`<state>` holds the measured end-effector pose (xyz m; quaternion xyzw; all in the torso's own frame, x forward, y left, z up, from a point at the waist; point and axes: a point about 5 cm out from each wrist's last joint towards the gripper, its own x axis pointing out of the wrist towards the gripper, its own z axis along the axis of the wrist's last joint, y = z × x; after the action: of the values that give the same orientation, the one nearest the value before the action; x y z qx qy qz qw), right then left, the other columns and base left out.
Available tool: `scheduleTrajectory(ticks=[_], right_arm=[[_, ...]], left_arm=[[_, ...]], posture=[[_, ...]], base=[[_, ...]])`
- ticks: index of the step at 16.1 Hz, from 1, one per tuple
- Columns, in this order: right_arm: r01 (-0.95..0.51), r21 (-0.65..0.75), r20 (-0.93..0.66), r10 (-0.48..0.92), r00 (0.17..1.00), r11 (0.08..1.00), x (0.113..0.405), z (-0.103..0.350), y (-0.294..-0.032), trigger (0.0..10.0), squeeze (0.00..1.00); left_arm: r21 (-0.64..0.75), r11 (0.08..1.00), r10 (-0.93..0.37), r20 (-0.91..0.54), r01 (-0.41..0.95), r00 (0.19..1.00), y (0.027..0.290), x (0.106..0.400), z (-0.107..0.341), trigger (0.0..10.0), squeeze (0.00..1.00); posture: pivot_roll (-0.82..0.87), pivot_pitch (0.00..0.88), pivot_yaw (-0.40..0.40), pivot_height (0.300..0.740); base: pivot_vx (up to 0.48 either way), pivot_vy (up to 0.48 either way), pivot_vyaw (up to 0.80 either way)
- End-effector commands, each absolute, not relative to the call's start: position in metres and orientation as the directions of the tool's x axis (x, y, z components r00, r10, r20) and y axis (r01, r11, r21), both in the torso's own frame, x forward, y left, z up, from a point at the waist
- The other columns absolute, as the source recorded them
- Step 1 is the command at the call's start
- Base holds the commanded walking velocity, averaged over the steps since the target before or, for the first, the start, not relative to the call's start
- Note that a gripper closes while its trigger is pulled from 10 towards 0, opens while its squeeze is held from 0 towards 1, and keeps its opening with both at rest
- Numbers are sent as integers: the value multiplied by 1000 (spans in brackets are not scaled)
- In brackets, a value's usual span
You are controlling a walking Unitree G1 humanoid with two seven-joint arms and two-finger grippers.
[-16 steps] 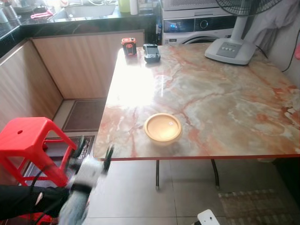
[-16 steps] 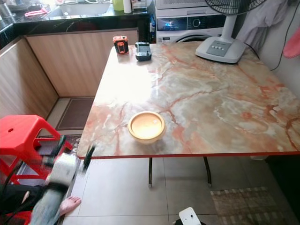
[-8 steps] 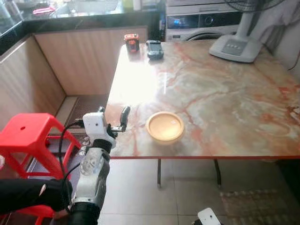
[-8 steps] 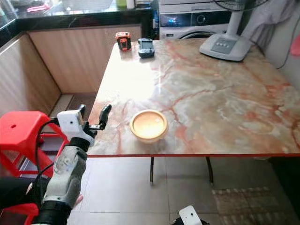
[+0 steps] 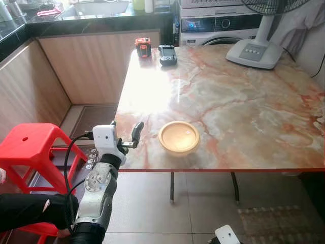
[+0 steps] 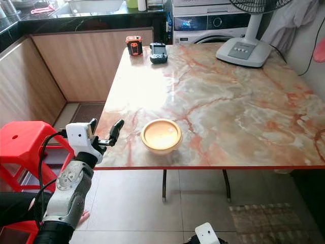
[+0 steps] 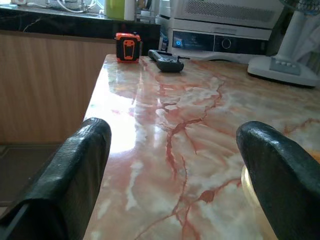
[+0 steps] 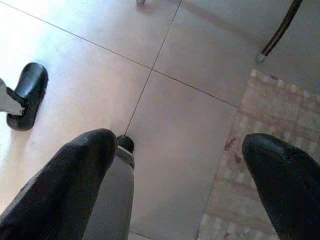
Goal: Restocking fridge
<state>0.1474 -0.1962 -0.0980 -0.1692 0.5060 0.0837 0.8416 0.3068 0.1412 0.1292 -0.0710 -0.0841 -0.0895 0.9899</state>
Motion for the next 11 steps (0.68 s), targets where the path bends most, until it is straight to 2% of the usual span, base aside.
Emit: scheduleTrajectory(ticks=[1, 5, 11], right_arm=[[-311, -202, -882, -35, 469, 929, 145, -99, -196, 10000, 0], [-302, -207, -888, -50, 457, 930, 145, -99, -196, 10000, 0], [-325, -226, -889, -58, 455, 918, 146, -99, -196, 10000, 0]], left_arm=[[-102, 976, -170, 183, 191, 968, 143, 307, 133, 10000, 0], [-106, 977, -166, 179, 187, 970, 142, 306, 133, 10000, 0], [-82, 975, -191, 180, 208, 965, 139, 306, 133, 10000, 0]], posture=[[-15, 0, 59, 740], [-14, 0, 60, 740], [-13, 0, 63, 740]], base=[[0, 0, 0], [247, 0, -788], [206, 0, 0]])
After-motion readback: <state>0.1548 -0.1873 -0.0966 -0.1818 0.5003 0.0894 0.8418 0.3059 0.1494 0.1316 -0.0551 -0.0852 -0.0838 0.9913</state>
